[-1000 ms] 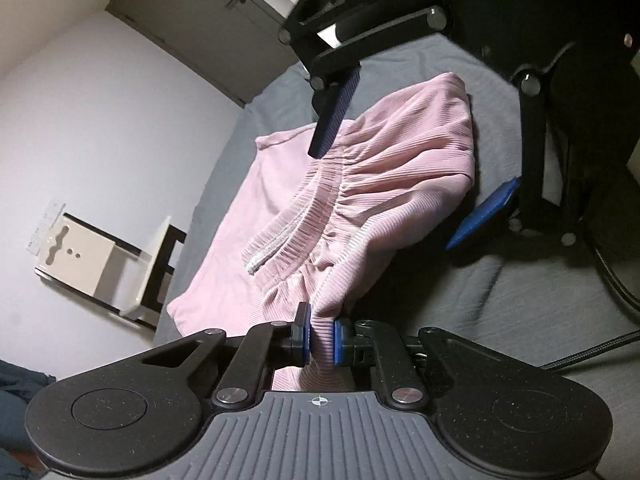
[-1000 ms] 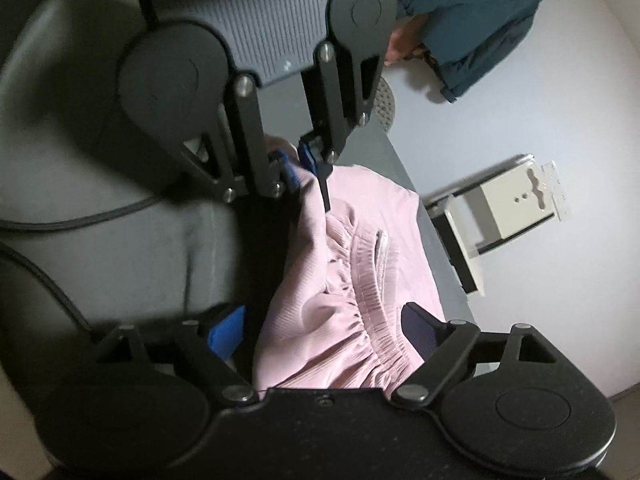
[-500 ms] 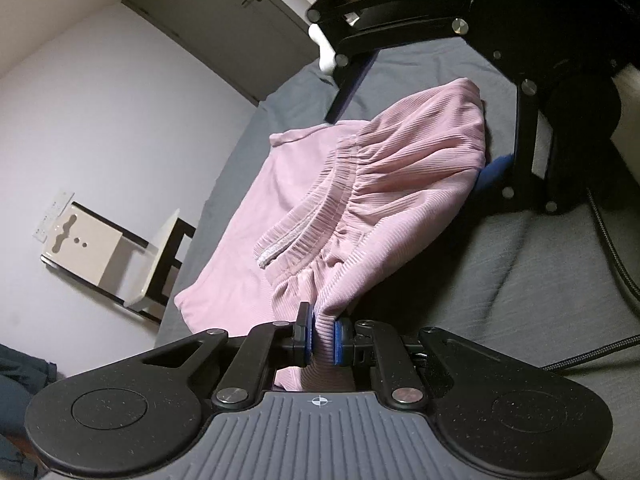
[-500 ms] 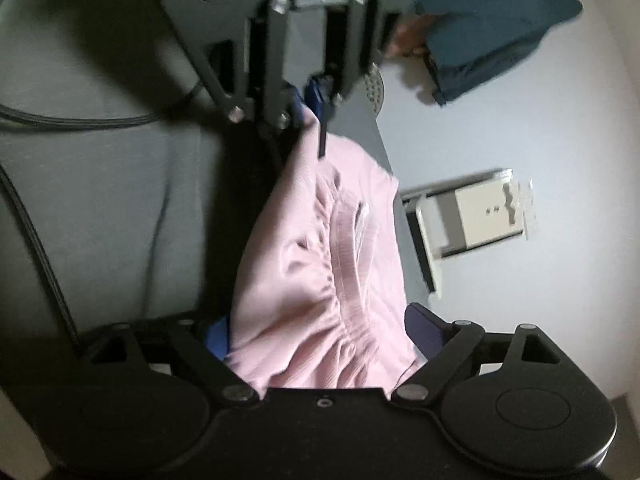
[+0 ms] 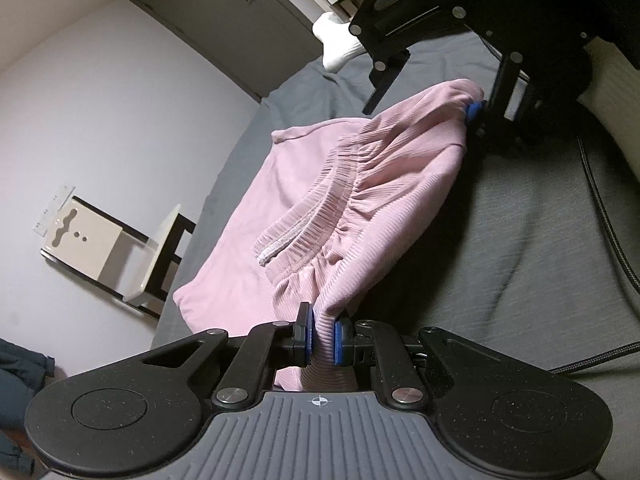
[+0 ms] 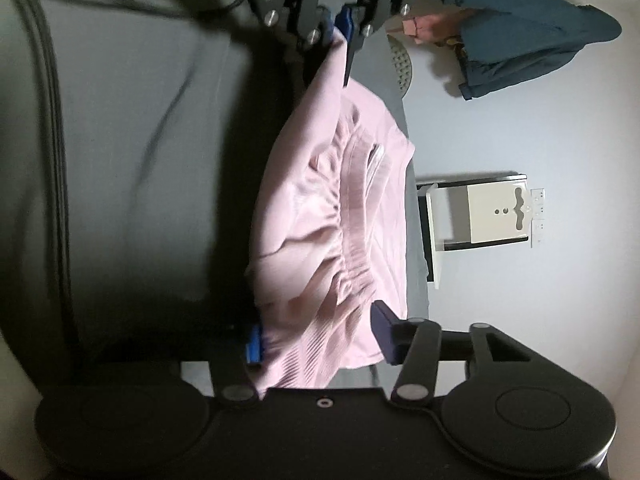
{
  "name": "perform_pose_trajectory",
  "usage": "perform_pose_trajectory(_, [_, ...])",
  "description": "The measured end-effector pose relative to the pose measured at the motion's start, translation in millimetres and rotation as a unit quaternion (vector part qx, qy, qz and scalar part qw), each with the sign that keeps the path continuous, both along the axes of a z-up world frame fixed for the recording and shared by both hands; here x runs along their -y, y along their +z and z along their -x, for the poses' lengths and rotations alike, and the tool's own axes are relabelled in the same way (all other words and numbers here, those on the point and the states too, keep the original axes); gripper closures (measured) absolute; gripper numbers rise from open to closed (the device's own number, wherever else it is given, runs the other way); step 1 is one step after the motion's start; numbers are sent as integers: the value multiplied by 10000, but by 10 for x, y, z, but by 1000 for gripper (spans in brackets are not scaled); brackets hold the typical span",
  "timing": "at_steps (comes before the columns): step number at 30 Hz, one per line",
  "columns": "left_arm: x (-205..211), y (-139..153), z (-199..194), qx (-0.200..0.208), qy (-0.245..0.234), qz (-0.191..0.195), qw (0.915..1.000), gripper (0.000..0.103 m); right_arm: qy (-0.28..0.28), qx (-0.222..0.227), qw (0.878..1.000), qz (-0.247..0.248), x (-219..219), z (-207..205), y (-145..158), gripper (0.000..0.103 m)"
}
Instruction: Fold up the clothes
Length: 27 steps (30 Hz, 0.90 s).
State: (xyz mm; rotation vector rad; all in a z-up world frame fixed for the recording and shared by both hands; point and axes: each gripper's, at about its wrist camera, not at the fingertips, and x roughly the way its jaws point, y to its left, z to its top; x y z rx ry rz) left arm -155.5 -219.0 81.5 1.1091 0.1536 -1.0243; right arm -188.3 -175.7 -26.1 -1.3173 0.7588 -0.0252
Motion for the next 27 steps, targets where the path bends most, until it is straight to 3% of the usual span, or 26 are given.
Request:
perform_pose_trajectory(2, [8,-8,-11,-10,9,6,10000,91,13,-10,10000,-90,20,-15,20,58])
perform_pose_trajectory(4, [17,-18,-20,-29,43,2,10000,91,63,-87,9996,-245,21,-34,39,75])
perform_pose_trajectory(7, [35,-24,-51,-116,137,8,9998,92,126,-13,9994,-322,40,-37,72,88])
perform_pose_trajectory(14, [15,-7,6,114,95,-9,9999,96,193,6,9968,-780,96,-28,248,93])
perform_pose_trajectory(22, [-147,210,165,239,-17,-120,9996,99,440,-301,9908,-1240,17,157,574,95])
perform_pose_trajectory(27, [-269,360,388,190,-262,-423,9986,99,582,-688,9809,-1725,-69,401,774,96])
